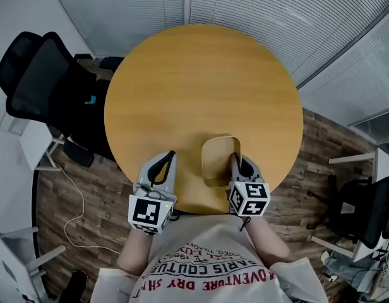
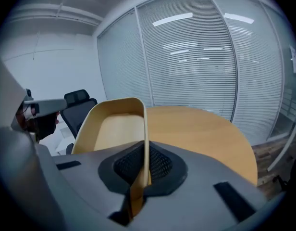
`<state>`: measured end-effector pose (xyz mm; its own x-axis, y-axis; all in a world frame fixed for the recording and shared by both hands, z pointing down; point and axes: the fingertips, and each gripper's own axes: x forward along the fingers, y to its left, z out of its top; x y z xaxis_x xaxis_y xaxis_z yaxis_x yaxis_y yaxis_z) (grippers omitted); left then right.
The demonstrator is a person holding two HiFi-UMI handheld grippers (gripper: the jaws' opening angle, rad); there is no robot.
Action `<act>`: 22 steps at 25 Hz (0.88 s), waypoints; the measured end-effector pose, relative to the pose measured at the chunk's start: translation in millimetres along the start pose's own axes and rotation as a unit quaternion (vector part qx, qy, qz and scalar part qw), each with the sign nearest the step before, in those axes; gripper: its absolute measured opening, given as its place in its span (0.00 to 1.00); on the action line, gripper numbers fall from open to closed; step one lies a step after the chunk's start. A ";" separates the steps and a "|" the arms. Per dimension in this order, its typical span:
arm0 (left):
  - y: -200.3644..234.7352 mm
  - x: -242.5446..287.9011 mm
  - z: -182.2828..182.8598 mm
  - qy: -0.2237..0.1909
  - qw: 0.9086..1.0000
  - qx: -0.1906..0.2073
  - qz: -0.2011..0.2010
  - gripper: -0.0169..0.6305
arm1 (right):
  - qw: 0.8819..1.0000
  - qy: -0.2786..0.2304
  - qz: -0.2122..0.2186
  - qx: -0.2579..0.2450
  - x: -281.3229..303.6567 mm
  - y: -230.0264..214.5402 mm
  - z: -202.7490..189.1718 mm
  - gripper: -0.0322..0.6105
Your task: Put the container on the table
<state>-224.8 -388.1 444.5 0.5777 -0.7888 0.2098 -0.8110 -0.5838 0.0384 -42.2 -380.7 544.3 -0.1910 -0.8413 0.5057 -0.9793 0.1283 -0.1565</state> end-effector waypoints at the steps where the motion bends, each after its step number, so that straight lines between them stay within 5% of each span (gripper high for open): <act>1: 3.3 4.4 -6.3 0.006 1.000 -0.004 -0.002 0.04 | 1.000 0.013 -0.003 0.001 8.5 -1.2 -6.8 0.07; 13: 14.8 42.9 -52.5 0.053 0.997 -0.050 -0.022 0.04 | 0.987 0.152 -0.034 0.032 100.7 -30.5 -78.6 0.07; 22: 1.1 65.7 -59.1 0.068 0.996 -0.055 -0.032 0.04 | 0.978 0.198 -0.053 0.026 130.3 -49.7 -115.5 0.07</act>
<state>-193.2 -429.2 516.1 0.6171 -0.7130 0.3329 -0.7823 -0.6015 0.1619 -26.2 -436.0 716.0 -0.1104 -0.5770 0.8092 -0.9922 0.0165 -0.1236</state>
